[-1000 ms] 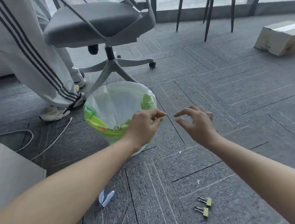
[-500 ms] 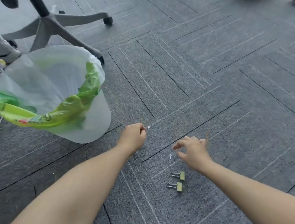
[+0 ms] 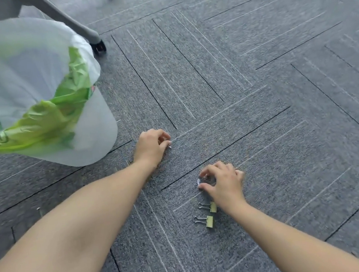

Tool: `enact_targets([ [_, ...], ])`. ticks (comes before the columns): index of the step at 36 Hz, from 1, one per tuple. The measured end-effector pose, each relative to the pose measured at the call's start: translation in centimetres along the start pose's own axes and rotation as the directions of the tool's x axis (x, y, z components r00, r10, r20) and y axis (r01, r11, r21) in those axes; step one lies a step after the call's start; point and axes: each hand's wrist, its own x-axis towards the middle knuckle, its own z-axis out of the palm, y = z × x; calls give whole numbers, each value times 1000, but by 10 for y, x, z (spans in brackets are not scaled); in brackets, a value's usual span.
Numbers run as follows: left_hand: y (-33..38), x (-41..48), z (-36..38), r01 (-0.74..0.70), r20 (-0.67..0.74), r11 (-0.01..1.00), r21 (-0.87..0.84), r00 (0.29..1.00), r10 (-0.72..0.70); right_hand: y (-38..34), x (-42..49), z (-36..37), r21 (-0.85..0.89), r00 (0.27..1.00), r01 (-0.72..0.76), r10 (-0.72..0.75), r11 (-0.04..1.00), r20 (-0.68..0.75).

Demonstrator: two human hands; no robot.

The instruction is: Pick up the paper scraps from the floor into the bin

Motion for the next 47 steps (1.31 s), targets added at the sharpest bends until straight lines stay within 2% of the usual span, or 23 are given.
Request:
enact_targets([
  [8, -13, -11, 5, 26, -9, 991, -132, 1000, -27, 2, -2, 2, 14, 998, 9, -9, 1000, -56],
  [14, -15, -13, 5, 82, -75, 996, 28, 994, -80, 1, -2, 4, 7, 997, 7, -6, 1000, -81],
  [21, -7, -6, 2, 114, -67, 989, 90, 992, -109, 1, 0, 3, -18, 996, 5, -7, 1000, -90],
  [26, -13, 0, 6, 127, -75, 990, 66, 990, -122, 3, -1, 6, -6, 995, 11, -11, 1000, -103],
  [32, -12, -4, 9, 50, -125, 993, 107, 992, -37, 8, -3, 9, 60, 985, -3, 13, 998, -173],
  [36, -10, -4, 12, 28, -139, 993, 115, 990, -11, 12, -5, 10, 67, 987, -1, 11, 998, -158],
  [42, -10, -15, 8, 57, -158, 998, -9, 986, -57, 10, -2, 9, 45, 996, -1, 5, 999, -92],
  [47, -18, -35, -3, 115, -168, 986, -119, 977, -134, 5, 0, 11, 57, 994, -32, 38, 998, -102],
])
